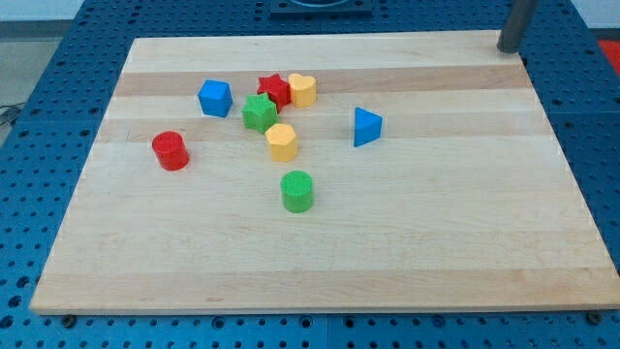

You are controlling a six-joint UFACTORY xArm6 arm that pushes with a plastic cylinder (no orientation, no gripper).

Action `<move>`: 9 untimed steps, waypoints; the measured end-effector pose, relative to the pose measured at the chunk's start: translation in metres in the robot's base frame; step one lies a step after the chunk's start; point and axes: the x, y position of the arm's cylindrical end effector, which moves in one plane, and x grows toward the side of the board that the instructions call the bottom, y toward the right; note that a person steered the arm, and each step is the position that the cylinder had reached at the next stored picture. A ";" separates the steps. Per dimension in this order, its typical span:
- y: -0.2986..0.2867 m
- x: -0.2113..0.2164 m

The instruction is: Move your arm towards the bottom side of the board

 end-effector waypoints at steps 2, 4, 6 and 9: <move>0.001 0.124; -0.044 0.003; -0.067 0.128; -0.089 0.008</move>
